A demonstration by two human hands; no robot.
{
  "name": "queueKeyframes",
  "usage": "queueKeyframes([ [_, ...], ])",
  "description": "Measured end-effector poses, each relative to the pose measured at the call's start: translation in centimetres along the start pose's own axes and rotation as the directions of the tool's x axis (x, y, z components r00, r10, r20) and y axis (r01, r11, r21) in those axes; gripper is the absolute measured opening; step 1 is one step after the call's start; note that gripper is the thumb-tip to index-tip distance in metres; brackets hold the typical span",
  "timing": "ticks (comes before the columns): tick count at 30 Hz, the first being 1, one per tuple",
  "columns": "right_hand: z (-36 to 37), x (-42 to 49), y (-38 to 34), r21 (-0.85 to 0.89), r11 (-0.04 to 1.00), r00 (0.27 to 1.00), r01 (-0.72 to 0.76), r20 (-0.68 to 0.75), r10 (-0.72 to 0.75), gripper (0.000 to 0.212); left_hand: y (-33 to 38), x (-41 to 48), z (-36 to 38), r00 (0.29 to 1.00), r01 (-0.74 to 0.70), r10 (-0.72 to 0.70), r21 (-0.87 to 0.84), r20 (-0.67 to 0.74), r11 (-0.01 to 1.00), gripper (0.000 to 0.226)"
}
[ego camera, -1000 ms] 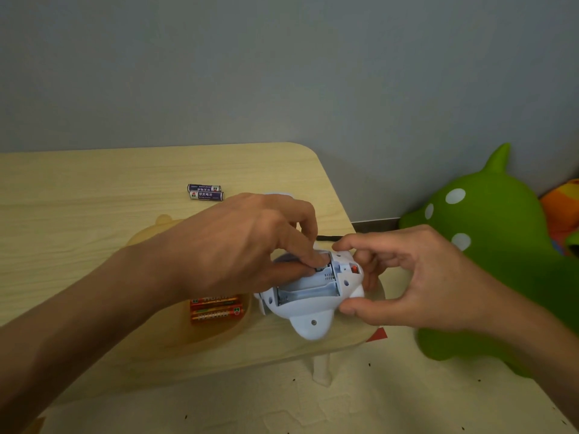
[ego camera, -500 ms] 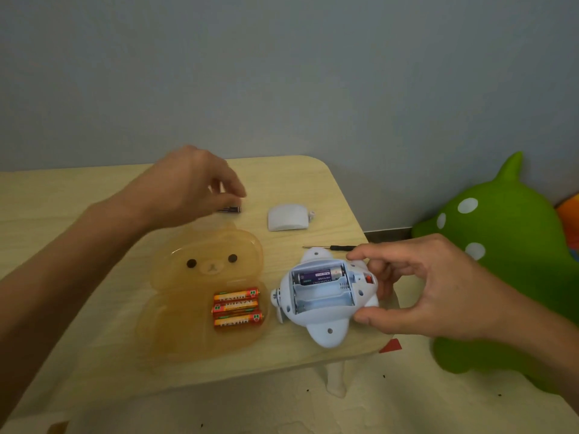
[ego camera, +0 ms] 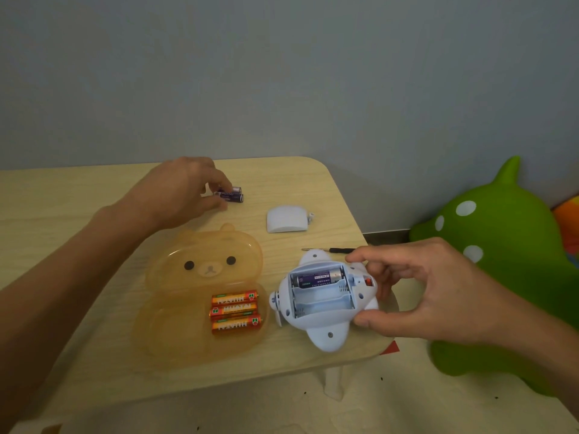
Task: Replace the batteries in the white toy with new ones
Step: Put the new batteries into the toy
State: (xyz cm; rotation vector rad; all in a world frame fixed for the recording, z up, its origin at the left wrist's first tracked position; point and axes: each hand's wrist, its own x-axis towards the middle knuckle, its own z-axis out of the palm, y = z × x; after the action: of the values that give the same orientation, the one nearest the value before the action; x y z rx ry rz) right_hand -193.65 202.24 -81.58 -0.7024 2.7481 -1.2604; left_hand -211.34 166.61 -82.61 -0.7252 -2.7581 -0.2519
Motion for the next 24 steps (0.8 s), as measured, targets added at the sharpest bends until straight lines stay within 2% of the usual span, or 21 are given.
queueKeyframes([
  [5, 0.1, -0.1, 0.2, 0.011, 1.0, 1.0, -0.001, -0.011, 0.001, 0.056, -0.3, 0.7, 1.4, 0.999, 0.029, -0.028, -0.023, 0.044, 0.999, 0.013],
  [8, 0.1, -0.1, 0.5, 0.011, 1.0, 1.0, -0.004, -0.009, 0.004, 0.058, -0.3, 1.6, 1.6, 0.999, 0.015, -0.014, -0.024, 0.053, 1.0, 0.035],
  [10, 0.0, -0.1, 0.5, 0.007, 1.0, 1.0, -0.007, -0.004, 0.007, 0.06, -0.3, 2.3, 1.8, 0.996, 0.009, -0.007, -0.023, 0.089, 1.0, 0.04],
  [15, 0.0, -0.2, 0.5, 0.002, 1.0, 1.0, 0.0, -0.001, 0.0, 0.059, -0.3, 2.9, 2.0, 0.998, 0.022, -0.018, -0.057, 0.068, 0.998, 0.024],
  [22, 0.0, -0.1, 0.3, 0.002, 1.0, 1.0, 0.008, 0.0, -0.008, 0.055, -0.6, 2.7, 1.9, 0.998, 0.017, -0.015, -0.025, 0.054, 1.0, 0.019],
  [24, -0.1, -0.2, 0.3, 0.005, 1.0, 1.0, 0.003, -0.002, -0.003, 0.056, 0.1, 2.3, 0.9, 0.999, 0.019, -0.016, -0.072, 0.046, 0.997, 0.019],
])
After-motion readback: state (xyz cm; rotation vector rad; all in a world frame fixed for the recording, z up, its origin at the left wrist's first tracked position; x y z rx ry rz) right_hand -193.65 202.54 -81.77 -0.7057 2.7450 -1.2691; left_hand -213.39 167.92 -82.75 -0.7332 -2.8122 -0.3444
